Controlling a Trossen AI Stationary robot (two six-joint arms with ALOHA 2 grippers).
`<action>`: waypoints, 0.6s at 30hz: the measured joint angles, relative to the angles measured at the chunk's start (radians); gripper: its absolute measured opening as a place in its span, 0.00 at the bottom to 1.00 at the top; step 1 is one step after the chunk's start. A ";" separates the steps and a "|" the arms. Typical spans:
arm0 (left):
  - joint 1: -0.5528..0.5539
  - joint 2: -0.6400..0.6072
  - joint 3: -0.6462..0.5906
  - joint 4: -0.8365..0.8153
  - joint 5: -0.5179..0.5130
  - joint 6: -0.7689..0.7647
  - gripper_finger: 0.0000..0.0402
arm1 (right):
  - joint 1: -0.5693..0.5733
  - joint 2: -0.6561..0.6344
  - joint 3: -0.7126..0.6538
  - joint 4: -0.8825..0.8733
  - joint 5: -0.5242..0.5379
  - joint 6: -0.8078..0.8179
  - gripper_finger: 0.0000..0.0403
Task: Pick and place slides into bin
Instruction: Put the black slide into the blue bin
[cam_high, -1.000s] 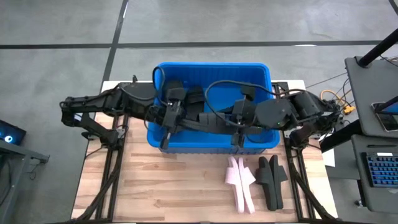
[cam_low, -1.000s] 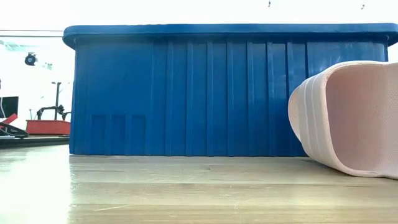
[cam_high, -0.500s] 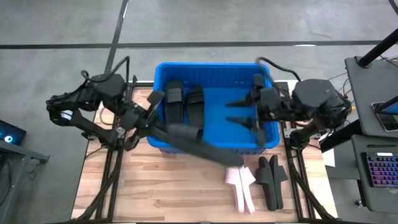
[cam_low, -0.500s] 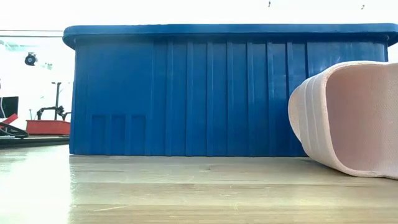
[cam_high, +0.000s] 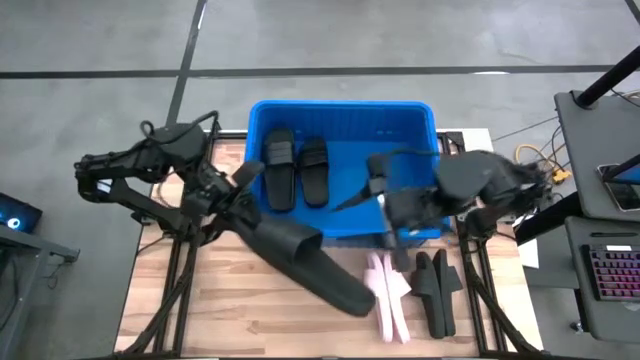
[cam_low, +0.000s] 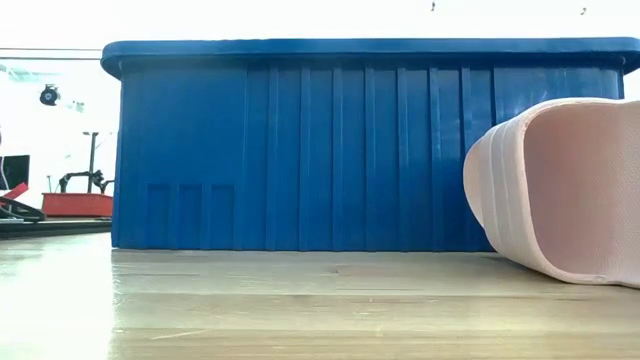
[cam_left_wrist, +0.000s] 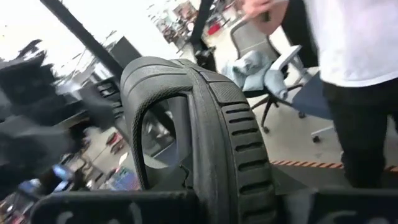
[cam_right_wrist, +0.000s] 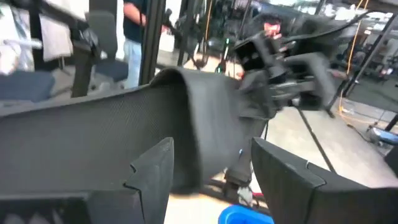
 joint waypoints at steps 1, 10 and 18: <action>0.001 0.003 -0.007 0.012 0.000 0.000 0.07 | -0.002 0.011 0.000 0.006 0.003 -0.009 0.51; 0.001 0.006 -0.055 0.102 0.007 -0.008 0.07 | -0.011 0.050 0.001 0.021 0.022 -0.028 0.51; 0.011 0.032 -0.064 0.146 -0.004 -0.028 0.07 | -0.011 0.054 0.001 0.018 0.020 -0.024 0.51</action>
